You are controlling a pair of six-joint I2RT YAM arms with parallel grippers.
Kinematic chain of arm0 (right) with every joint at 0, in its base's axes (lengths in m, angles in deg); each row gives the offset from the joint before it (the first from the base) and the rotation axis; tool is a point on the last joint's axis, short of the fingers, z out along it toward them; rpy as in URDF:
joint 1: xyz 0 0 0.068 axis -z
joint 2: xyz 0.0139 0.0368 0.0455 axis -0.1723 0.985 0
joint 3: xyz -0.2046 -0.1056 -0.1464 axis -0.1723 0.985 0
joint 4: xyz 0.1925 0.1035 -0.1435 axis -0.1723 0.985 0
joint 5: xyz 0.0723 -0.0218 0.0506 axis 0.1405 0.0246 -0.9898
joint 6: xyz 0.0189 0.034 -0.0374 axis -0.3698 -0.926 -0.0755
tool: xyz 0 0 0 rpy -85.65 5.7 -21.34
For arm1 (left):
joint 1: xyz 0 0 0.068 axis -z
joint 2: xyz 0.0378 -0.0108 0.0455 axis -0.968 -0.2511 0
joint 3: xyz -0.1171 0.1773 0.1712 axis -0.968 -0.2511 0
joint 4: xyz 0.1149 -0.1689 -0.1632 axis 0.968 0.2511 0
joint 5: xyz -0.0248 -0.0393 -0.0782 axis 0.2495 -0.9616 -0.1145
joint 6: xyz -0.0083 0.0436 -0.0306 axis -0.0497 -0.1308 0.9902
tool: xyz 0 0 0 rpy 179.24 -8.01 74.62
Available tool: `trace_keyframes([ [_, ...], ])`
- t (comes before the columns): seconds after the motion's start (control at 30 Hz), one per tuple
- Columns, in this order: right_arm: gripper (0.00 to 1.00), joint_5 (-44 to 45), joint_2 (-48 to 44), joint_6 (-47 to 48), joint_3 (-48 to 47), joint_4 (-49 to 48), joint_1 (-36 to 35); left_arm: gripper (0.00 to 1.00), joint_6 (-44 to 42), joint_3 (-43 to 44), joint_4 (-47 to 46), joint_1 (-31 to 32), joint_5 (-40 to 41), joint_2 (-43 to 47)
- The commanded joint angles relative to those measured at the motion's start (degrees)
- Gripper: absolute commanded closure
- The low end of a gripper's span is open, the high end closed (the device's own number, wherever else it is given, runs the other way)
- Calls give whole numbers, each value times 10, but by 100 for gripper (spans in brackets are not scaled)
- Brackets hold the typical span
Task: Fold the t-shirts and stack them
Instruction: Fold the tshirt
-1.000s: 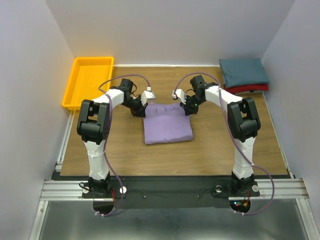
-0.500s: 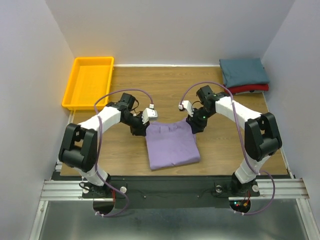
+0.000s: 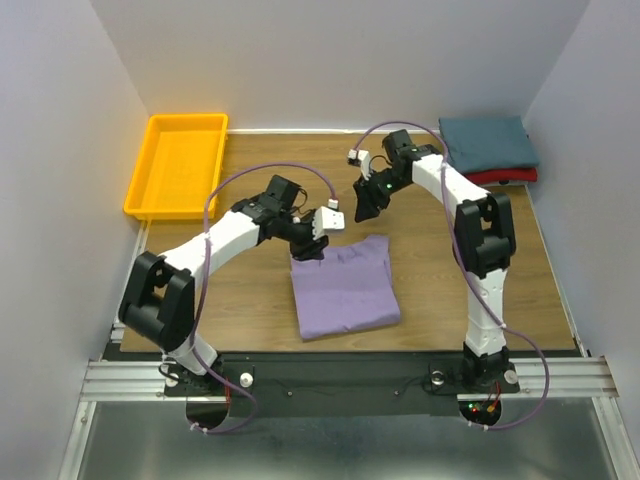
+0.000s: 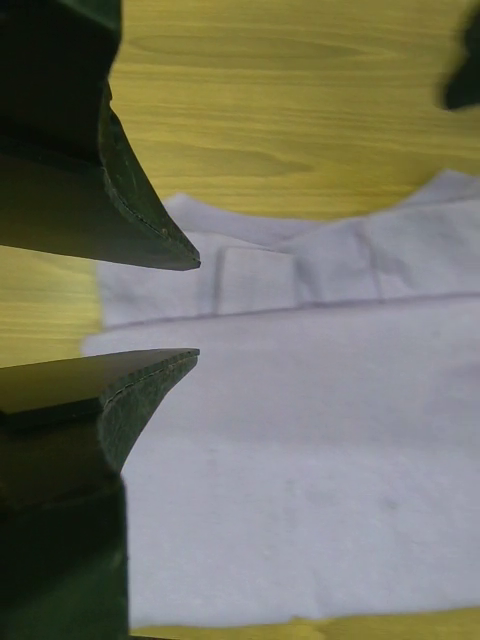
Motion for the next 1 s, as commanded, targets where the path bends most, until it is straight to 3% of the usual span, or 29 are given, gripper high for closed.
trace_keyframes([
  [0.0, 47, -68, 60, -59, -60, 1, -13, 51, 45, 30, -56, 36, 18, -51],
  [0.3, 42, -113, 127, -79, -55, -7, -34, 50, 56, 38, -87, 79, 37, -114],
  [0.67, 47, -131, 160, -76, -6, -14, -49, 54, 56, 46, -92, 97, 44, -170],
  [0.8, 54, -138, 171, -73, 8, -16, -52, 59, 55, 51, -91, 99, 55, -183],
  [0.97, 63, -143, 181, -71, 24, -17, -55, 80, 53, 54, -87, 101, 51, -182],
])
